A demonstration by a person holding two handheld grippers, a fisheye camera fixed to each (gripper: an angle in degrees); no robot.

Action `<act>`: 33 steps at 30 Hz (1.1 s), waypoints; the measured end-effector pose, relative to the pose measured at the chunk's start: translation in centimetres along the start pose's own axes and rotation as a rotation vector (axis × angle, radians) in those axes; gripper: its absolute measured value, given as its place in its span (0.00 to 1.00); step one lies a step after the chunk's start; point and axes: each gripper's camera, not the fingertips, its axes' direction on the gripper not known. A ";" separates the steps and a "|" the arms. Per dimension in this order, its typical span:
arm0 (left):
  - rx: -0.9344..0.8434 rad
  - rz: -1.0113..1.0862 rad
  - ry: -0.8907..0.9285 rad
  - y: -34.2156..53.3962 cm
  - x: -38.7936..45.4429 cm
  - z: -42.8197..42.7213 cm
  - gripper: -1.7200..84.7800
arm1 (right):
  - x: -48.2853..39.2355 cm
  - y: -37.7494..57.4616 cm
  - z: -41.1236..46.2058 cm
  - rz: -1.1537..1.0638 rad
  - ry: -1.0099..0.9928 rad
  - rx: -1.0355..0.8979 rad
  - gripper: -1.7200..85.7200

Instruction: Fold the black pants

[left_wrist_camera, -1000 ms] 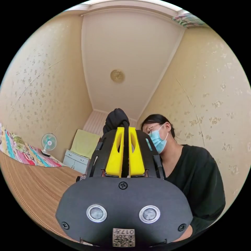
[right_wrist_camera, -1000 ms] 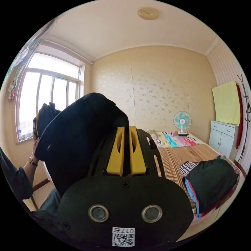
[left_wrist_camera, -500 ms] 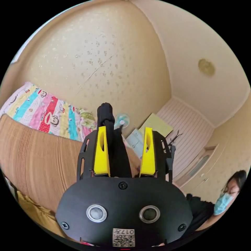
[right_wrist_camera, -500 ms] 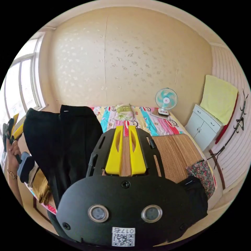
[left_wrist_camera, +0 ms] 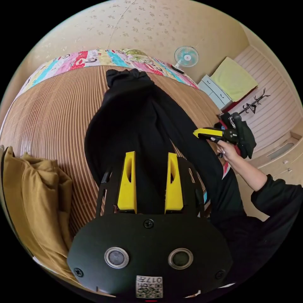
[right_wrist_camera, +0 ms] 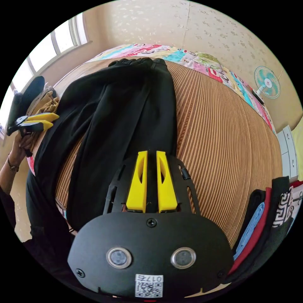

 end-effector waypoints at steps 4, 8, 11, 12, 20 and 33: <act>-0.047 -0.067 -0.057 3.6 1.6 1.2 0.16 | -2.3 1.8 0.3 -0.150 0.274 -0.038 0.05; -0.034 -0.128 -0.071 6.5 2.5 2.1 0.17 | -2.7 5.4 1.3 -0.186 0.517 -0.025 0.04; 0.009 -0.184 -0.008 9.0 3.2 2.8 0.16 | -0.4 8.6 0.6 -0.098 0.565 -0.024 0.04; 0.020 -0.199 -0.009 10.0 3.6 2.9 0.16 | 1.0 9.5 -0.1 -0.038 0.538 -0.043 0.03; 0.033 -0.247 0.012 12.0 6.6 4.0 0.18 | 8.8 11.8 -6.1 0.118 0.200 -0.111 0.04; -0.023 -0.124 -0.045 14.1 13.1 5.7 0.17 | 12.8 7.9 -5.2 0.160 -0.102 0.075 0.16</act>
